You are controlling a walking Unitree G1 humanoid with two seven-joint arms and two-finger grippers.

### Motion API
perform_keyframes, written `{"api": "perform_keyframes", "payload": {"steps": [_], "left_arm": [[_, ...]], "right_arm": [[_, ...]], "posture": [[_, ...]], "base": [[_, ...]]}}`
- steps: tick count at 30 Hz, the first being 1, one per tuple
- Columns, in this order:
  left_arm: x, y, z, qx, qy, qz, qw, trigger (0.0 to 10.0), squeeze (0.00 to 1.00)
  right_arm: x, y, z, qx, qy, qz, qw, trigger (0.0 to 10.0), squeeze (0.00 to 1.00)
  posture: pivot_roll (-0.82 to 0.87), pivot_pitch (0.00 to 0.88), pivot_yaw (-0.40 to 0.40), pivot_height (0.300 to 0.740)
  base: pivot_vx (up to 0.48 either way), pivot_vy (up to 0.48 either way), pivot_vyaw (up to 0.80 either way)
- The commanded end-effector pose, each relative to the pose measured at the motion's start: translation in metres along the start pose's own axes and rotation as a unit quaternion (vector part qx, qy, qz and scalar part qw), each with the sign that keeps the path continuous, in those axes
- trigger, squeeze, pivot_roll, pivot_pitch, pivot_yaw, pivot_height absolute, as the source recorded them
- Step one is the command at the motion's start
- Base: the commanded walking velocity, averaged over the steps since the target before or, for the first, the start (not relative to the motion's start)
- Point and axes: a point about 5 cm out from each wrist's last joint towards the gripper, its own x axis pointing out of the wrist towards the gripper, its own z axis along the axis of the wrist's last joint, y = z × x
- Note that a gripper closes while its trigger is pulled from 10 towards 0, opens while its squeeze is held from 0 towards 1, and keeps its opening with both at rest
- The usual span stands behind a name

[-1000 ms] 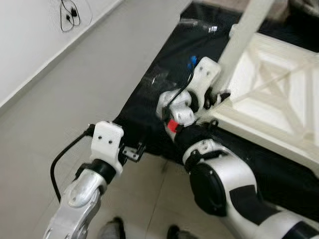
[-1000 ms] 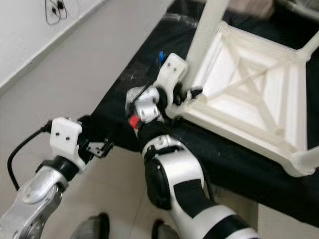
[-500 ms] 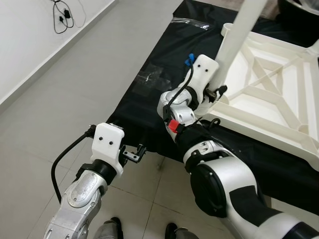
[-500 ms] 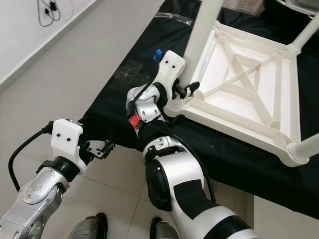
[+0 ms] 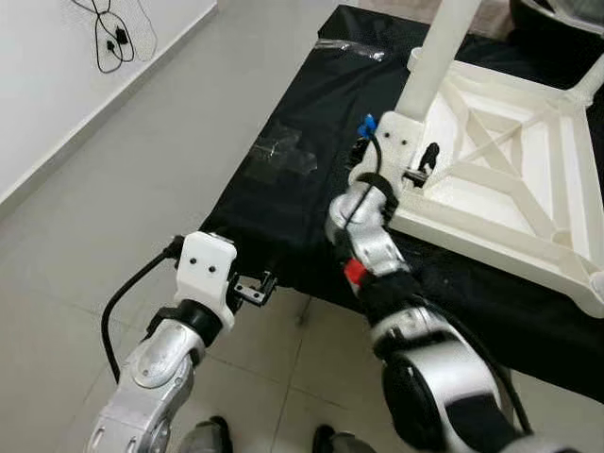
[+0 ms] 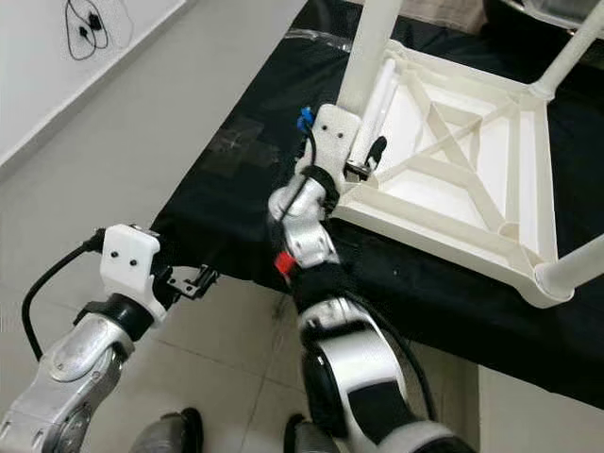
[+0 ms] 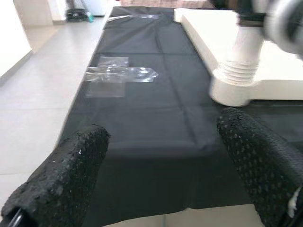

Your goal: Building children table

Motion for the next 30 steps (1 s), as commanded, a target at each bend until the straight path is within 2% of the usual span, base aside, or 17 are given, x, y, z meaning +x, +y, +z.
{"api": "perform_keyframes", "payload": {"steps": [1, 3, 5, 12, 13, 14, 15, 16, 17, 19, 21, 24, 25, 27, 30], "left_arm": [[-0.001, -0.001, -0.004, 0.004, 0.001, -0.002, 1.0, 10.0, 0.0], [-0.001, -0.001, -0.004, 0.004, 0.001, -0.002, 1.0, 10.0, 0.0], [-0.001, -0.003, -0.006, 0.001, 0.003, -0.003, 1.0, 10.0, 0.0], [-0.002, -0.004, -0.01, -0.002, 0.008, -0.002, 1.0, 10.0, 0.0], [-0.004, -0.005, -0.013, -0.007, 0.013, 0.0, 1.0, 10.0, 0.0], [-0.004, -0.005, -0.013, -0.007, 0.013, 0.0, 1.0, 10.0, 0.0], [-0.006, -0.007, -0.016, -0.007, 0.017, -0.001, 1.0, 10.0, 0.0], [-0.006, -0.007, -0.016, -0.007, 0.017, -0.001, 1.0, 10.0, 0.0], [-0.009, -0.011, -0.019, -0.013, 0.023, 0.003, 1.0, 10.0, 0.0], [-0.009, -0.011, -0.019, -0.013, 0.023, 0.003, 1.0, 10.0, 0.0], [-0.019, -0.02, -0.029, -0.025, 0.041, 0.01, 0.999, 10.0, 0.0], [-0.019, -0.02, -0.029, -0.025, 0.041, 0.01, 0.999, 10.0, 0.0], [-0.024, -0.025, -0.034, -0.031, 0.05, 0.013, 0.998, 10.0, 0.0], [-0.024, -0.025, -0.034, -0.031, 0.05, 0.013, 0.998, 10.0, 0.0], [-0.028, -0.03, -0.039, -0.043, 0.063, 0.026, 0.997, 10.0, 0.0]], "right_arm": [[-0.006, -0.006, 0.001, 0.008, -0.002, 0.037, 0.999, 10.0, 0.0], [-0.006, -0.006, 0.001, 0.008, -0.002, 0.037, 0.999, 10.0, 0.0], [-0.017, -0.011, -0.004, 0.026, 0.012, 0.085, 0.996, 10.0, 0.0], [-0.037, -0.021, -0.009, 0.037, 0.025, 0.166, 0.985, 10.0, 0.0], [-0.045, -0.027, -0.012, 0.025, 0.022, 0.202, 0.979, 10.0, 0.0], [-0.045, -0.027, -0.012, 0.025, 0.022, 0.202, 0.979, 10.0, 0.0], [-0.054, -0.032, -0.016, 0.029, 0.028, 0.242, 0.969, 10.0, 0.0], [-0.054, -0.032, -0.016, 0.029, 0.028, 0.242, 0.969, 10.0, 0.0], [-0.062, -0.043, -0.022, 0.016, 0.032, 0.277, 0.96, 10.0, 0.0], [-0.062, -0.043, -0.022, 0.016, 0.032, 0.277, 0.96, 10.0, 0.0], [-0.076, -0.066, -0.036, -0.007, 0.053, 0.312, 0.948, 10.0, 0.0], [-0.076, -0.066, -0.036, -0.007, 0.053, 0.312, 0.948, 10.0, 0.0], [-0.08, -0.075, -0.041, -0.022, 0.06, 0.319, 0.946, 10.0, 0.0], [-0.08, -0.075, -0.041, -0.022, 0.06, 0.319, 0.946, 10.0, 0.0], [-0.088, -0.083, -0.05, -0.039, 0.074, 0.326, 0.942, 10.0, 0.0]], "posture": [[0.11, 0.129, -0.067, 0.74], [0.11, 0.129, -0.067, 0.74], [0.1, 0.117, -0.062, 0.74], [0.1, 0.11, -0.062, 0.74], [0.1, 0.108, -0.06, 0.74], [0.1, 0.108, -0.06, 0.74], [0.09, 0.106, -0.062, 0.74], [0.09, 0.106, -0.062, 0.74], [0.09, 0.103, -0.066, 0.74], [0.09, 0.103, -0.066, 0.74], [0.08, 0.099, -0.066, 0.74], [0.08, 0.099, -0.066, 0.74], [0.08, 0.099, -0.066, 0.74], [0.08, 0.099, -0.066, 0.74], [0.09, 0.09, -0.067, 0.74]], "base": [[0.0, 0.0, 0.0], [0.0, 0.0, 0.0], [0.0, 0.0, 0.0], [0.0, 0.0, 0.0], [0.0, 0.0, 0.0], [0.0, 0.0, 0.0], [0.0, 0.0, 0.0], [0.0, 0.0, 0.0], [0.0, 0.0, 0.0], [0.0, 0.0, 0.0], [0.0, 0.0, 0.0], [0.0, 0.0, 0.0], [0.0, 0.0, 0.0], [0.0, 0.0, 0.0], [0.0, 0.0, -0.53]]}}
